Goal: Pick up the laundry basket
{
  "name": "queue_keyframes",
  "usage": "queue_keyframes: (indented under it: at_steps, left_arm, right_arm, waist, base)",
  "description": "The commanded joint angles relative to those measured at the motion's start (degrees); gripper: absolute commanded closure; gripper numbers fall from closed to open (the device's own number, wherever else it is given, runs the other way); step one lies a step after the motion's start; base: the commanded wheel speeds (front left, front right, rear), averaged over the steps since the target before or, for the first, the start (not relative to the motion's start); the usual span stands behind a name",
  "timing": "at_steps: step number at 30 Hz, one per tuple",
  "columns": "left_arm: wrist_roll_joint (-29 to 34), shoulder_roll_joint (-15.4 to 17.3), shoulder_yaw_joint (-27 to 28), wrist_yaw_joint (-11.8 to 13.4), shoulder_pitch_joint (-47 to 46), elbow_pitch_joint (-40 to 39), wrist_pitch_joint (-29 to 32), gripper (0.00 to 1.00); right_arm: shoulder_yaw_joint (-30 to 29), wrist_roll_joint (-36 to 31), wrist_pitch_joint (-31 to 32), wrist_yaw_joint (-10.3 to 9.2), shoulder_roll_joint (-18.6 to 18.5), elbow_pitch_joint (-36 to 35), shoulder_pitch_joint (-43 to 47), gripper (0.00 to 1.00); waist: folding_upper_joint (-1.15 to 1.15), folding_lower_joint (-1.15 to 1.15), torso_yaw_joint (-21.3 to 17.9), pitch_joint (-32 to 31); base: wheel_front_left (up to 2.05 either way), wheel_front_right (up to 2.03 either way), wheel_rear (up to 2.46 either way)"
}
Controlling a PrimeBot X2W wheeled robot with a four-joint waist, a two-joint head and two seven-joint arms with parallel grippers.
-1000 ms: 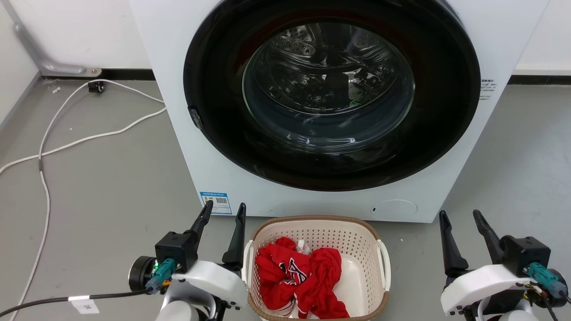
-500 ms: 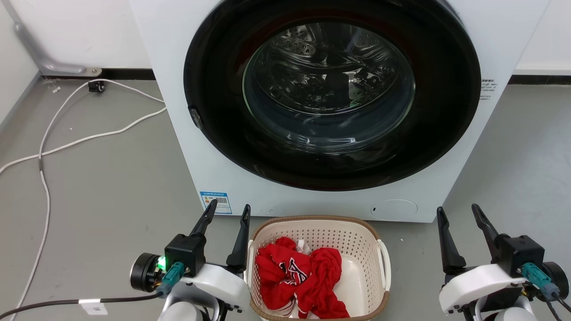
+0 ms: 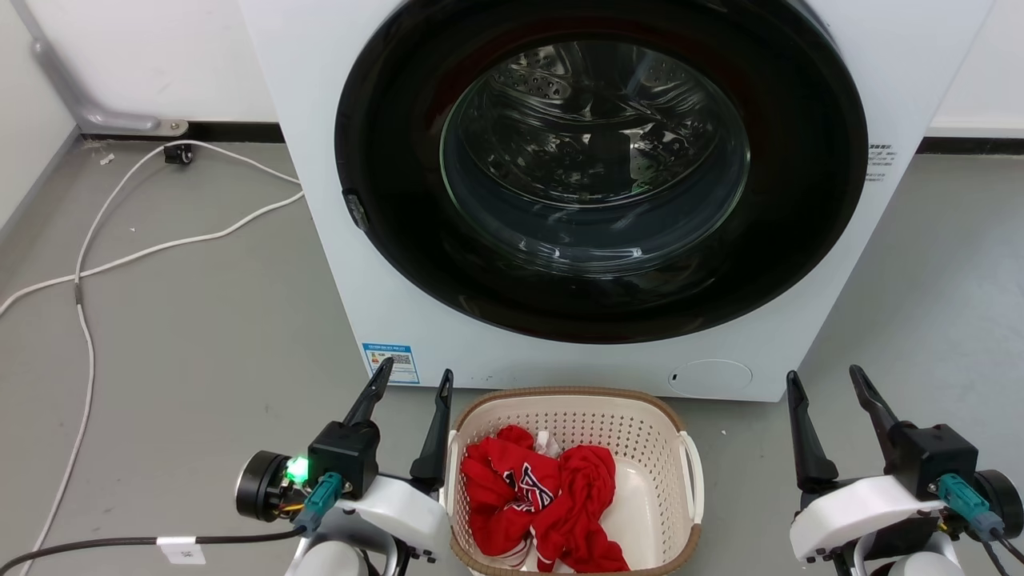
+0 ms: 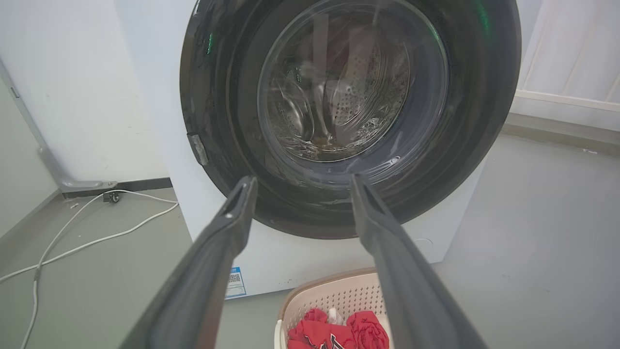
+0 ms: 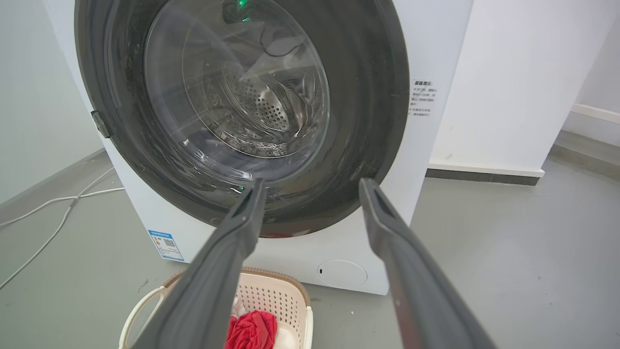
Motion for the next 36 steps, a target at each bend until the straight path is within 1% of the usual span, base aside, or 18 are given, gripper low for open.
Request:
queue_keyframes:
  at_steps: [1, 14, 19, 24, 29, 36]
  left_arm:
    - [0.15, 0.01, 0.12, 0.15, -0.48, 0.10, -0.28, 0.00]
    - [-0.18, 0.01, 0.42, 0.41, -0.85, 1.13, -0.28, 0.00]
    - [0.29, 0.01, 0.48, 0.36, -1.90, 2.06, -0.22, 0.00]
    - [-0.43, 0.00, 0.94, -0.05, -5.16, 4.94, -0.21, 0.00]
    - [-0.74, 0.00, 1.79, -0.44, -9.51, 9.89, -0.22, 0.00]
    - [-2.14, 0.68, 3.30, -1.37, -15.74, 19.19, -0.21, 0.00]
  right_arm:
    - [-0.10, 0.51, -0.07, -0.02, 0.13, 0.07, -0.33, 0.00]
    - [-0.22, 1.06, 0.67, -0.02, 0.13, -0.90, -0.05, 0.00]
    - [-0.55, 1.41, 1.41, -0.02, 0.13, -0.99, -0.24, 0.00]
    - [-0.98, 2.11, 3.00, -0.02, 0.12, 0.36, -2.08, 0.00]
    - [-1.08, 2.07, 3.75, -0.02, 0.11, 3.25, -4.74, 0.00]
    - [0.08, 3.35, 3.60, -0.02, 0.09, 10.39, -9.83, 0.00]
  waist:
    - [0.00, 0.00, -0.01, -0.02]
    - [0.00, 0.00, -0.43, 0.21]
    - [0.00, 0.00, -0.97, 1.34]
    - [0.00, 0.00, -2.09, 5.71]
    - [0.00, 0.00, -3.42, 12.18]
    - [0.00, 0.00, -5.49, 20.88]
  base:
    - [0.00, 0.00, 0.00]
    - [0.00, 0.00, 0.00]
    - [0.00, 0.00, 0.00]
    - [0.00, 0.00, 0.00]
    - [0.00, 0.00, 0.00]
    - [0.00, 0.00, 0.00]
